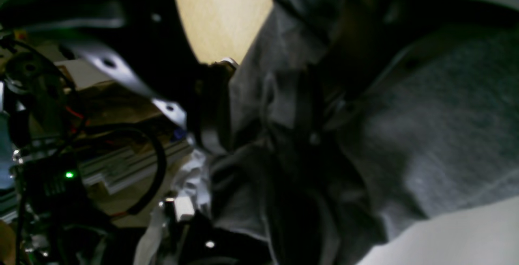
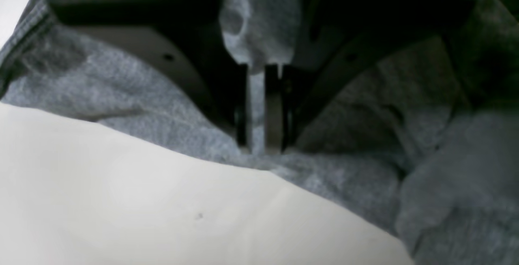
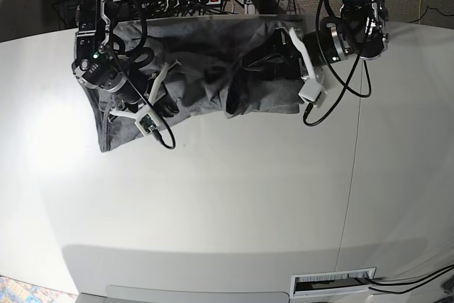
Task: Fold the T-shirt properly
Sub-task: 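Lay the lifted end over the strip's middle and release the left gripper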
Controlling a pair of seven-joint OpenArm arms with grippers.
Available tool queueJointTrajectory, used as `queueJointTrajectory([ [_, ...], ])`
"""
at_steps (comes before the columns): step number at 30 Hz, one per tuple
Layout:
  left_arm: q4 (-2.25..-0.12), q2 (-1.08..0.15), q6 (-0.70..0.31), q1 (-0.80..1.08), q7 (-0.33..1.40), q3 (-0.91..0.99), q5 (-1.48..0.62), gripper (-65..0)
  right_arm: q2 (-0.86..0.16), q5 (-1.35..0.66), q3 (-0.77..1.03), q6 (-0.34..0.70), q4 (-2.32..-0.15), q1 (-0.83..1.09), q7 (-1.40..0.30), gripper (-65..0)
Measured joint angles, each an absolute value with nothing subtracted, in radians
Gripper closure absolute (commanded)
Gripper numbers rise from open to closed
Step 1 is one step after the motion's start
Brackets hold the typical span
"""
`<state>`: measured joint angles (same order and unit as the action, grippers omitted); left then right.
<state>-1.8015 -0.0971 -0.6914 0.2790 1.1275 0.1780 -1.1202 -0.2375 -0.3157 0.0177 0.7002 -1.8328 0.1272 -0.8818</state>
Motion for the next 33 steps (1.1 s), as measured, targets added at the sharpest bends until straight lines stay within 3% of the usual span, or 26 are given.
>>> queueJointTrajectory([
  [12,-1.804,-0.101,-0.693,0.290,1.207,0.180,-1.088,-25.6,-0.238,-0.315,0.018,0.700,-1.833,0.128,-0.882,-5.7],
  [19,-1.963,-0.162,-0.693,0.295,1.196,0.288,-1.004,-25.6,-0.238,-0.312,0.018,0.700,-1.833,0.127,-0.882,-5.7],
  [23,-1.959,-0.179,-0.693,0.365,1.136,0.281,-0.932,-25.6,-0.238,-0.313,0.018,0.700,-1.833,0.127,-0.882,-5.7],
  [30,-1.959,-0.176,-0.689,0.431,0.875,0.270,-0.775,-25.8,-0.241,-0.313,0.018,0.700,-1.833,0.127,-0.882,-5.7],
  [33,-1.959,-0.176,-0.689,0.441,0.859,0.192,-0.682,-26.2,-0.241,-0.313,0.018,0.700,-1.833,0.127,-0.882,-5.7],
])
